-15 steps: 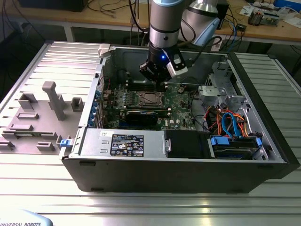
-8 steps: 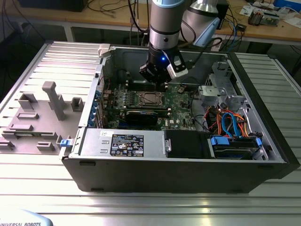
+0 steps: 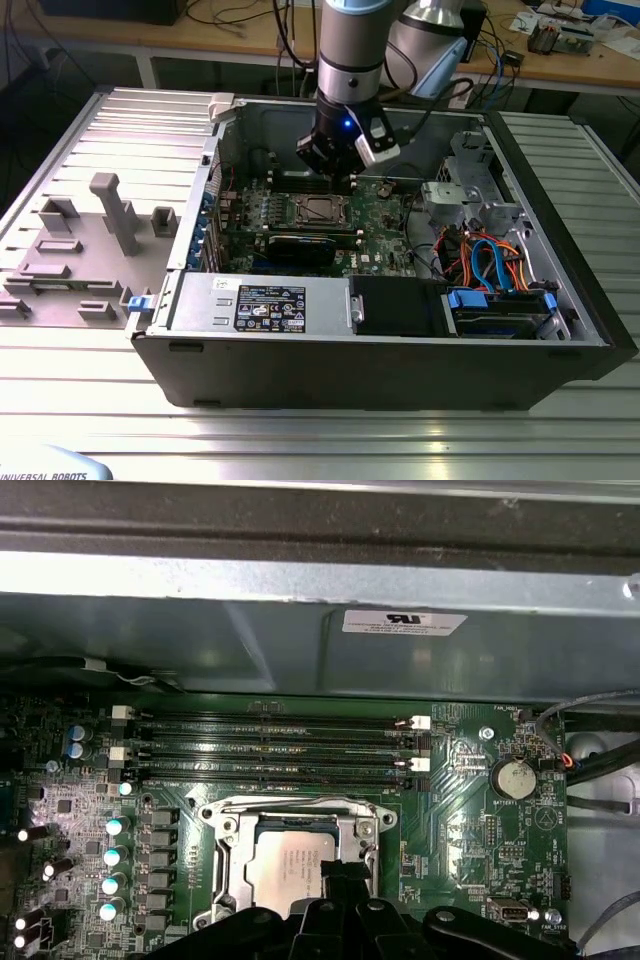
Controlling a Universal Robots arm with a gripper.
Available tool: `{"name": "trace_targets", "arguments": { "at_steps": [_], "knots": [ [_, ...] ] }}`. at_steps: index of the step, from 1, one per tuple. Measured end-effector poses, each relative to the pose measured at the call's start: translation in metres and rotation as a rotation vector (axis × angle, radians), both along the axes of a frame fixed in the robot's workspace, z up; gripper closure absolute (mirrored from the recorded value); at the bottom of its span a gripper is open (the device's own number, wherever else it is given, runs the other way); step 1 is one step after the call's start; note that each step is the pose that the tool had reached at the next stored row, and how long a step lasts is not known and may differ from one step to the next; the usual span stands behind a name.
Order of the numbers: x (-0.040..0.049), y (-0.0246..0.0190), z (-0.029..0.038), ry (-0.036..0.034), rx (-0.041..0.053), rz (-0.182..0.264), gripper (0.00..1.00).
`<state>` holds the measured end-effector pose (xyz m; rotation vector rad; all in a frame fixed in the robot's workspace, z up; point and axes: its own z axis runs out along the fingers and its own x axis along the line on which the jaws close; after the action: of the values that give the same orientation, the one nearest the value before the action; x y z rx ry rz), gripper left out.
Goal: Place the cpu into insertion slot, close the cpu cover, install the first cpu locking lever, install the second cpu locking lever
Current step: 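Install the second cpu locking lever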
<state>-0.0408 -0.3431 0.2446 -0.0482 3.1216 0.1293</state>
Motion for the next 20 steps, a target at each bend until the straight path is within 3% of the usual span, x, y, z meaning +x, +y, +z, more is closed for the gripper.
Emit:
{"name": "trace_targets", "arguments": {
  "at_steps": [8,17,20],
  "knots": [
    [0.0,-0.0019,0.0016,0.0,-0.0001,0.0,0.89],
    [0.0,-0.0105,0.0014,0.0,0.0001,0.0,0.89],
    [0.0,-0.0106,0.0014,0.0,-0.0001,0.0,0.89]
  ]
}}
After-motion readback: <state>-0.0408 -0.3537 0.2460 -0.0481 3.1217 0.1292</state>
